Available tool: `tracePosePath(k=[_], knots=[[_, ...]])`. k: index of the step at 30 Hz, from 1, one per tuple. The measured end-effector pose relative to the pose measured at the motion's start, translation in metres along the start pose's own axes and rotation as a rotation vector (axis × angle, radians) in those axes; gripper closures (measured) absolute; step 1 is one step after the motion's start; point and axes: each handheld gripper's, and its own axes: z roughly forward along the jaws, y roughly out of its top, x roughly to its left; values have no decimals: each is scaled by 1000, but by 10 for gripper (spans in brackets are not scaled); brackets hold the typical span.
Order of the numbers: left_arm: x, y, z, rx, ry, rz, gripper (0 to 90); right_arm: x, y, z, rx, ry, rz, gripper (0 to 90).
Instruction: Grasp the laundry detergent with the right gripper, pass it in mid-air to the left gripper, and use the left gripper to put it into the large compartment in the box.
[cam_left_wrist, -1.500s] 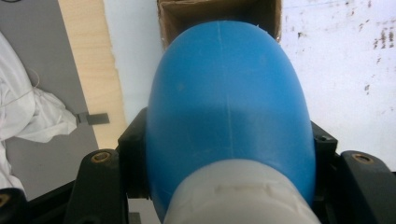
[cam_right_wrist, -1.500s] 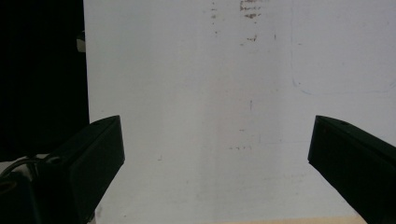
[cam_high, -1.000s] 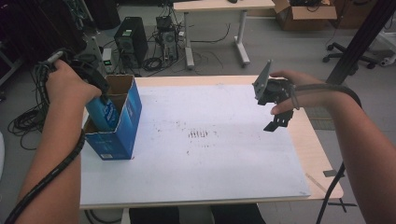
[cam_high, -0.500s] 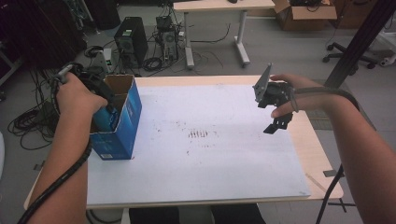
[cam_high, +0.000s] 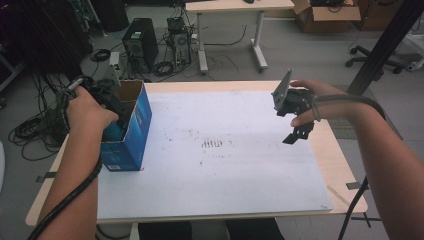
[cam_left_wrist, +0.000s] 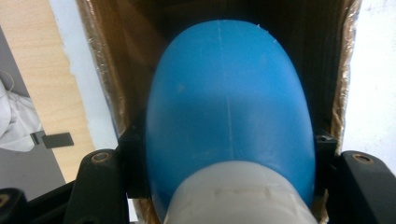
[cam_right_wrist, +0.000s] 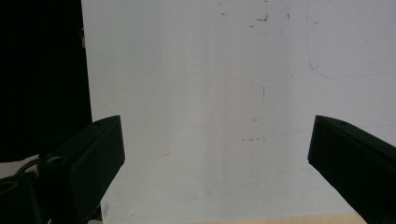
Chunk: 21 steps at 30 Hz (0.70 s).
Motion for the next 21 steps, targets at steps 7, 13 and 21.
tracePosePath(k=[7,13,21], knots=[[0,1,6,5,-2,0,380,0,-1,0,1,-2,1,38],[2,1,11,8,-1,-2,380,1,-2,1,-1,-1,1,38],[4,1,15,12,-17,2,379,1,-2,4,-2,2,2,38]])
